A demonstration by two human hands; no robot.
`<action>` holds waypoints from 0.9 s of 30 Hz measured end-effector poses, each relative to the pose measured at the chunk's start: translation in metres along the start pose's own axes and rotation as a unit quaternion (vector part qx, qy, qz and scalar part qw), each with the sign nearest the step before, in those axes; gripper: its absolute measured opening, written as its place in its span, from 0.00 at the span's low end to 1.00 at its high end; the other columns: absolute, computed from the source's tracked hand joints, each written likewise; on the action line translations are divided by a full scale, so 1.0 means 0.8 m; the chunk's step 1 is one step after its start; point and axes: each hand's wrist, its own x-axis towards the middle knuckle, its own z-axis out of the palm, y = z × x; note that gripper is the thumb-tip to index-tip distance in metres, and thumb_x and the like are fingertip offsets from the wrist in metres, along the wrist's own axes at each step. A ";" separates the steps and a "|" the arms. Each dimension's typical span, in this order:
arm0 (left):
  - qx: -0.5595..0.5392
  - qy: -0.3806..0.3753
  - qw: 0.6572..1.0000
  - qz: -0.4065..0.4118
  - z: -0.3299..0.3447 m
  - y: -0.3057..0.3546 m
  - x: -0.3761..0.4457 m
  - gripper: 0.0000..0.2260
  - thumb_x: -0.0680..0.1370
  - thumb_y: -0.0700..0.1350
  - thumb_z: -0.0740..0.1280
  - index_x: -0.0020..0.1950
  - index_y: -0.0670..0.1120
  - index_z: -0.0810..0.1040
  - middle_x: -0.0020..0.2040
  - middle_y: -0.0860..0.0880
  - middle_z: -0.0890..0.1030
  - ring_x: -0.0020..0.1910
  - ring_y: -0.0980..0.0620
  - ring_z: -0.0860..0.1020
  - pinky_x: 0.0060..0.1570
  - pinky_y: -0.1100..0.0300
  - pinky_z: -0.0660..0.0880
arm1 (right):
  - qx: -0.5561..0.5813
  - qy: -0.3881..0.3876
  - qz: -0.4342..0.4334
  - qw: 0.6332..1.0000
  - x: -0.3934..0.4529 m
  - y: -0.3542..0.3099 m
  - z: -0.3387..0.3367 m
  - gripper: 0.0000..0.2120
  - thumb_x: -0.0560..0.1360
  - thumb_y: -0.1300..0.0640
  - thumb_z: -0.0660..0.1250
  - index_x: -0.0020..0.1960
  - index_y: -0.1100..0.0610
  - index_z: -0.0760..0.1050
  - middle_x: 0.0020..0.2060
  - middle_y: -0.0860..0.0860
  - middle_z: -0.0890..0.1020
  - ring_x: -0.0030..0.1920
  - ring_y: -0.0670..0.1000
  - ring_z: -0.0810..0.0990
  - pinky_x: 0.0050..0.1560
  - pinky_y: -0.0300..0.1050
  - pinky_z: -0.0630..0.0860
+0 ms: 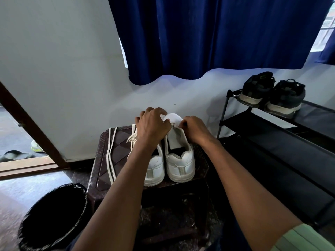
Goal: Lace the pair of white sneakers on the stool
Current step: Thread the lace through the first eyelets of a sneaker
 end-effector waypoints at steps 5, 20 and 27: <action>0.027 -0.064 0.994 0.083 -0.002 -0.002 -0.002 0.16 0.71 0.46 0.68 0.55 0.61 0.85 0.57 0.55 0.81 0.61 0.50 0.77 0.59 0.53 0.62 | 0.029 0.003 0.008 1.000 -0.001 -0.003 -0.002 0.05 0.80 0.54 0.65 0.51 0.56 0.76 0.51 0.58 0.82 0.53 0.62 0.79 0.46 0.47 0.67; 0.127 -0.054 0.990 -0.017 0.002 -0.005 -0.006 0.15 0.75 0.57 0.65 0.52 0.52 0.86 0.55 0.49 0.81 0.61 0.45 0.74 0.61 0.49 0.63 | 0.552 0.093 0.091 0.824 -0.004 -0.023 -0.022 0.13 0.83 0.61 0.63 0.40 0.54 0.77 0.35 0.51 0.82 0.36 0.51 0.80 0.39 0.44 0.78; 0.129 -0.048 0.990 -0.034 0.004 -0.001 -0.004 0.17 0.75 0.57 0.64 0.55 0.49 0.85 0.56 0.48 0.81 0.61 0.43 0.74 0.63 0.48 0.63 | 0.240 0.105 0.087 0.961 -0.008 -0.012 -0.026 0.10 0.76 0.47 0.74 0.44 0.54 0.80 0.35 0.44 0.80 0.34 0.44 0.76 0.33 0.39 0.69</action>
